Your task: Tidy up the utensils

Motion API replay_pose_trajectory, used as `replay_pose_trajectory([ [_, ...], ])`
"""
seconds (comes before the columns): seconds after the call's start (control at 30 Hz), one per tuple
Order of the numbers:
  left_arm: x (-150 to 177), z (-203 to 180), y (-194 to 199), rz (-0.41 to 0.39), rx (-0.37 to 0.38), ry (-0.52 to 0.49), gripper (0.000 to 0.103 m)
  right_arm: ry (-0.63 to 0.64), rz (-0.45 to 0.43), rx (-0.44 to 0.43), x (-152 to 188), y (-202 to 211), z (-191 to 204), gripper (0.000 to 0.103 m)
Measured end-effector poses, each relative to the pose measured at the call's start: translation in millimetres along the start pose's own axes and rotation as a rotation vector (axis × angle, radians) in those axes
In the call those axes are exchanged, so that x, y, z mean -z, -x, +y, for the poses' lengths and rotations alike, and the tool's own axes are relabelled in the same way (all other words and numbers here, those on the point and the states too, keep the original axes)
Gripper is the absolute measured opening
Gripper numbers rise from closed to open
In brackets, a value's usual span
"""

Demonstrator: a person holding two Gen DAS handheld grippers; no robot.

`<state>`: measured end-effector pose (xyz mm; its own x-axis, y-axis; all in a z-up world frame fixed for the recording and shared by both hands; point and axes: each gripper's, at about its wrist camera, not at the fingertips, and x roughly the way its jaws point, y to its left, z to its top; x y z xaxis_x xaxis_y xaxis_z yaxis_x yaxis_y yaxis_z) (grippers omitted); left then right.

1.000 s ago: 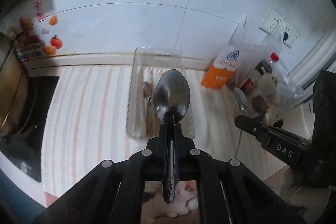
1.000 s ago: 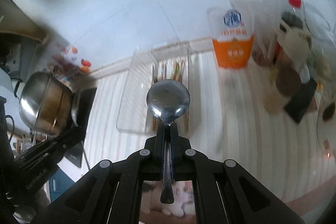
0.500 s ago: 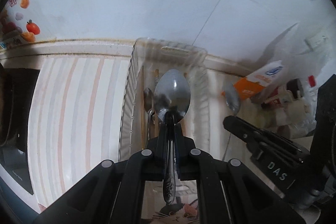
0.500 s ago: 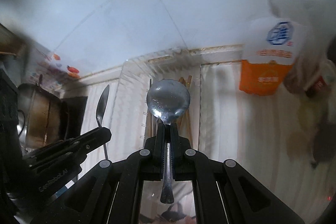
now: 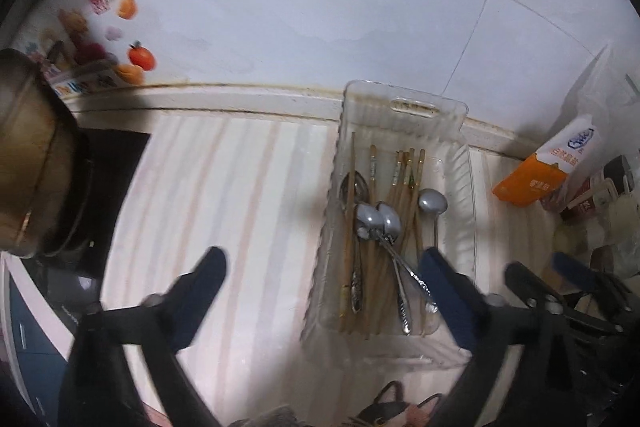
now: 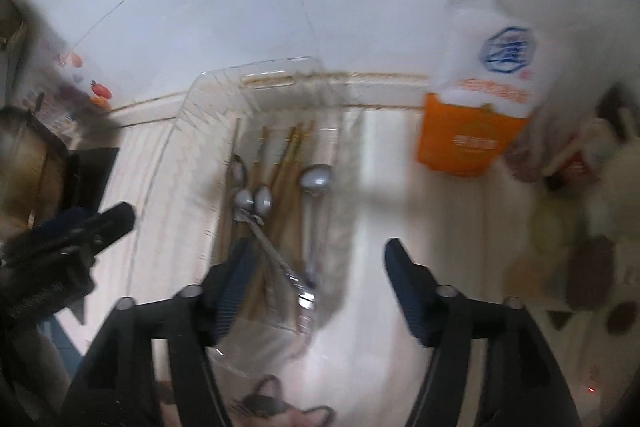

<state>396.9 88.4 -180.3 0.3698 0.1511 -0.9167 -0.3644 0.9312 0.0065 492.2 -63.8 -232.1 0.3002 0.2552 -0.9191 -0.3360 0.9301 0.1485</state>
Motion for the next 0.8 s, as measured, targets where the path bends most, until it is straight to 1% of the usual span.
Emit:
replay_pose_trajectory([
  [0.1, 12.9, 3.0, 18.8, -0.050, -0.042, -0.020, 0.103, 0.006, -0.039, 0.059, 17.2, 21.7, -0.3, 0.099],
  [0.13, 17.6, 4.4, 26.2, -0.066, -0.048, -0.022, 0.103, 0.007, -0.045, 0.067, 22.2, 27.5, -0.7, 0.100],
  [0.23, 31.6, 9.6, 46.3, -0.102, -0.046, -0.029, 0.103, 0.009, -0.080, 0.096, 39.7, 52.0, 5.2, 0.101],
  [0.4, 55.8, 22.0, 86.3, -0.149, -0.020, -0.041, 0.103, -0.021, -0.151, 0.103, 70.9, 102.8, 14.3, 0.102],
  [0.57, 83.5, 36.0, 136.2, -0.194, 0.021, -0.058, 0.103, -0.045, -0.220, 0.093, 100.7, 157.3, 27.9, 0.102],
  [0.8, 121.5, 58.6, 209.0, -0.257, 0.084, -0.090, 0.103, -0.075, -0.326, 0.054, 155.2, 246.5, 48.1, 0.102],
])
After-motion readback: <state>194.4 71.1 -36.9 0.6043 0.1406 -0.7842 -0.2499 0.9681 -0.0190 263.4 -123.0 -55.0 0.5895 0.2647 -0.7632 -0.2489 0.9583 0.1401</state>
